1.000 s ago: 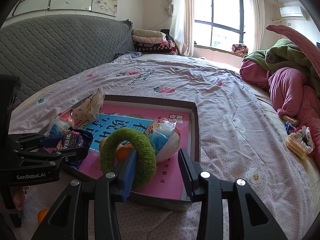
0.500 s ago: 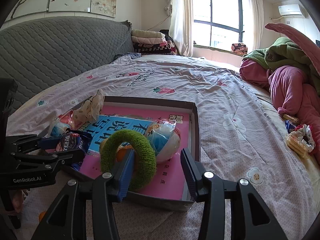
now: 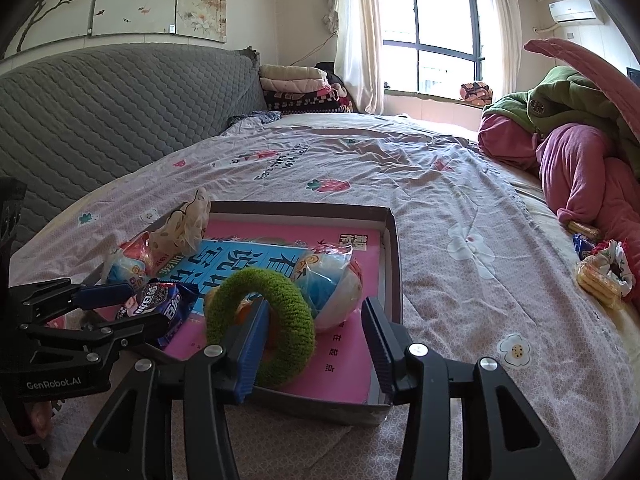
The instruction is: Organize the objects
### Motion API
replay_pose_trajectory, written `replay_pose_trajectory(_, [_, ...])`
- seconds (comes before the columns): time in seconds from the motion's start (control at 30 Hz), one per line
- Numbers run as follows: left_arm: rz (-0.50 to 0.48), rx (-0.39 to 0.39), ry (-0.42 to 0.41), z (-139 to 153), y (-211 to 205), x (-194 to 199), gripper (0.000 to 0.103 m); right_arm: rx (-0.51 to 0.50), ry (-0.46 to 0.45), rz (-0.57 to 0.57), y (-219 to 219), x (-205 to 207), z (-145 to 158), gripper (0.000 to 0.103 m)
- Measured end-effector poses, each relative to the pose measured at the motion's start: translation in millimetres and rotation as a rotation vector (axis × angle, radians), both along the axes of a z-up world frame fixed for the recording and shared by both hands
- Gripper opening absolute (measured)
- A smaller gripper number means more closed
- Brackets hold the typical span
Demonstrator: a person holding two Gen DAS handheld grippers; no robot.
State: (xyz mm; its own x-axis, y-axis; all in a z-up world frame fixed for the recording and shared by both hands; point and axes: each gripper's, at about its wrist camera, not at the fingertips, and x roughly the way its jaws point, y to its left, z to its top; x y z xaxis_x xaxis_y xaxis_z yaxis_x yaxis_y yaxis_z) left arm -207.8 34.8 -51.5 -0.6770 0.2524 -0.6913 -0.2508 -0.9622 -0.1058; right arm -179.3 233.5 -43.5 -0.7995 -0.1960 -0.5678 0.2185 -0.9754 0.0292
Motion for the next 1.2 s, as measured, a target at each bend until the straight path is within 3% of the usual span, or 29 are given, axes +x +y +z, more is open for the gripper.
replay_pose_trajectory(0.63, [0.027,0.033,0.041,18,-12,7,0.071,-0.053,0.035,-0.002,-6,7,8,0.057])
replay_pose_trajectory(0.97, [0.062,0.045,0.097,31,-23,16,0.073,-0.155,0.106,-0.016,-2,27,22,0.064])
replay_pose_trajectory(1.2, [0.1,0.074,0.097,32,-34,26,0.074,-0.134,0.148,-0.021,-8,39,29,0.066])
